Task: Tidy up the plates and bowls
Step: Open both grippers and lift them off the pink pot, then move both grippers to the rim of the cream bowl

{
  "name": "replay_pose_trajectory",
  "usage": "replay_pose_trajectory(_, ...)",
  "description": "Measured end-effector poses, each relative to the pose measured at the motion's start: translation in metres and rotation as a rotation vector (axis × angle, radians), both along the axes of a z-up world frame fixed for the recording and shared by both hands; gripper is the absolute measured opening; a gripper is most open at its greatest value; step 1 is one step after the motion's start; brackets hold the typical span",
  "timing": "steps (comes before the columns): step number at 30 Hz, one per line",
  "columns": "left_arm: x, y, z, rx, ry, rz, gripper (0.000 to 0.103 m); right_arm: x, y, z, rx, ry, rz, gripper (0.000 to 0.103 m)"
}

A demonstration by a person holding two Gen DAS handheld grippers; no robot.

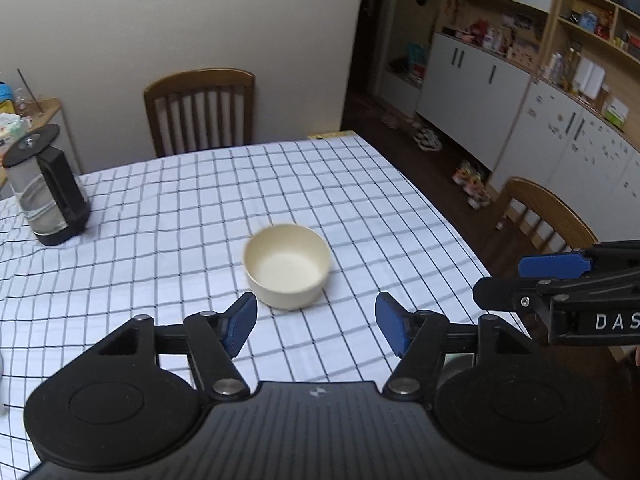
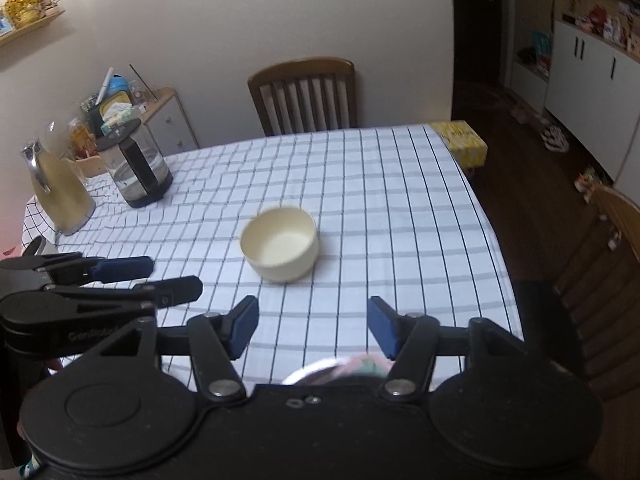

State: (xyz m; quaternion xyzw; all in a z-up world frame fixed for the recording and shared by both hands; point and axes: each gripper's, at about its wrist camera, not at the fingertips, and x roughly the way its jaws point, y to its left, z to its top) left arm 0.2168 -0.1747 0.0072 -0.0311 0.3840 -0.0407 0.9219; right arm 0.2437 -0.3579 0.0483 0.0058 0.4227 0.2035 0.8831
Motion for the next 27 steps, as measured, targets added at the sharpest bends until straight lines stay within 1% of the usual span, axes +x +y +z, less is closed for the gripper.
replay_pose_trajectory(2, 0.008, 0.007, 0.001, 0.003, 0.0, 0.014, 0.065, 0.009, 0.007, 0.002, 0.004, -0.009, 0.016, 0.064)
replay_pose_trajectory(4, 0.017, 0.014, 0.002, 0.013, -0.005, 0.033, 0.073, 0.02, 0.014, 0.003, 0.003, -0.013, 0.034, 0.065)
replay_pose_trajectory(5, 0.021, 0.017, 0.003, 0.016, -0.01, 0.045, 0.075, 0.025, 0.018, 0.003, 0.0, -0.015, 0.043, 0.066)
replay_pose_trajectory(6, 0.026, 0.021, 0.003, 0.015, -0.013, 0.054, 0.077, 0.03, 0.022, 0.002, -0.005, -0.019, 0.053, 0.069)
replay_pose_trajectory(7, 0.031, 0.024, 0.002, 0.012, -0.015, 0.061, 0.077, 0.036, 0.027, 0.001, -0.01, -0.025, 0.063, 0.074)
replay_pose_trajectory(9, 0.041, 0.03, 0.0, 0.006, -0.013, 0.076, 0.077, 0.046, 0.034, -0.001, -0.022, -0.036, 0.082, 0.078)
replay_pose_trajectory(10, 0.047, 0.033, -0.002, 0.005, -0.01, 0.085, 0.077, 0.052, 0.039, -0.002, -0.028, -0.04, 0.095, 0.082)
replay_pose_trajectory(12, 0.059, 0.039, -0.006, 0.003, 0.002, 0.102, 0.077, 0.062, 0.046, -0.006, -0.043, -0.042, 0.109, 0.086)
replay_pose_trajectory(15, 0.079, 0.047, -0.015, -0.017, 0.04, 0.123, 0.078, 0.078, 0.055, -0.013, -0.067, -0.032, 0.124, 0.096)
replay_pose_trajectory(22, 0.131, 0.059, -0.05, -0.061, 0.177, 0.148, 0.078, 0.122, 0.067, -0.041, -0.109, 0.033, 0.133, 0.098)
replay_pose_trajectory(27, 0.161, 0.062, -0.081, -0.039, 0.252, 0.172, 0.078, 0.147, 0.073, -0.07, -0.137, 0.097, 0.135, 0.097)
